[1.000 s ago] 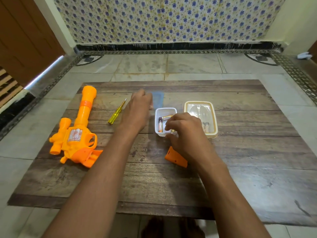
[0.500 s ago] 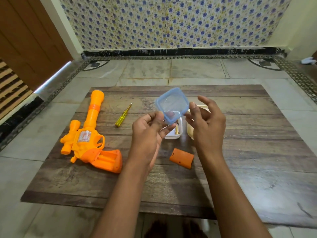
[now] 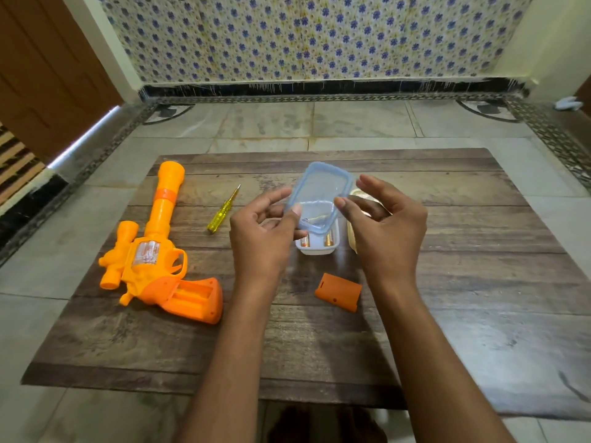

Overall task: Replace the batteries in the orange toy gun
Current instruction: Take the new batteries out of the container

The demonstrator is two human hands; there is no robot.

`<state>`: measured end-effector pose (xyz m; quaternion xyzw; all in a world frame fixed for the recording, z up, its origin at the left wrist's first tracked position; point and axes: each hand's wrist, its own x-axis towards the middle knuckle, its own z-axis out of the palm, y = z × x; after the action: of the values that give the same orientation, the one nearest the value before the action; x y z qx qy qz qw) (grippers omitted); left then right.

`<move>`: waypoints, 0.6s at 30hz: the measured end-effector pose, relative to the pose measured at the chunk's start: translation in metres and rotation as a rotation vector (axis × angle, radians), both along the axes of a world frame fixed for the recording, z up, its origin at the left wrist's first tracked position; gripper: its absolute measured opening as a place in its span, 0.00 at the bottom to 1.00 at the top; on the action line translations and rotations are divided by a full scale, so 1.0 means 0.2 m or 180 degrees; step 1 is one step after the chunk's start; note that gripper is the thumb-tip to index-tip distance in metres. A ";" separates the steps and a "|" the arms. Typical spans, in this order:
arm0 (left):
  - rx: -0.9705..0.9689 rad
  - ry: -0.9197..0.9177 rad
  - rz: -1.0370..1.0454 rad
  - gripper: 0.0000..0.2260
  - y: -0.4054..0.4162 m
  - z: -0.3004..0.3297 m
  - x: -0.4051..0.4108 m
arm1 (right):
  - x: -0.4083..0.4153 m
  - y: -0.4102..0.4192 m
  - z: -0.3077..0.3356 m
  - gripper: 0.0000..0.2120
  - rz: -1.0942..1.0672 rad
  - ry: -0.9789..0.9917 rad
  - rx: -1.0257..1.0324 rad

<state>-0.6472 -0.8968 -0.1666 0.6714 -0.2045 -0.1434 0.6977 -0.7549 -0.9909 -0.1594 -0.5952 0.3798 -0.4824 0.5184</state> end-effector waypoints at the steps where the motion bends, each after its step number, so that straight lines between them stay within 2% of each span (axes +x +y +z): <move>1: 0.0051 0.0013 0.0101 0.12 0.00 0.00 -0.01 | 0.01 0.00 0.00 0.22 0.0045 0.0059 -0.0042; 4: 0.0231 -0.0032 0.0265 0.07 0.00 -0.01 -0.02 | 0.02 0.02 -0.03 0.20 0.0185 0.0377 -0.0276; 6: 0.0524 -0.0351 0.0328 0.05 0.01 -0.04 -0.01 | 0.03 0.03 -0.05 0.20 0.0165 0.0663 -0.0553; 10: 0.1107 -0.0689 0.0359 0.05 0.03 -0.04 -0.03 | 0.04 0.05 -0.06 0.17 0.0190 0.1442 -0.1273; 13: 0.1358 -0.0805 0.0531 0.06 0.02 -0.03 -0.06 | 0.05 0.08 -0.07 0.14 0.0497 0.1967 -0.1358; 18: 0.1645 -0.1006 0.0598 0.05 0.01 -0.01 -0.08 | 0.09 0.10 -0.08 0.06 0.0796 0.2264 -0.1359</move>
<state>-0.6631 -0.8949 -0.1694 0.8564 -0.2043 -0.0195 0.4738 -0.7360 -0.9702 -0.1758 -0.8597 0.3514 -0.2485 0.2750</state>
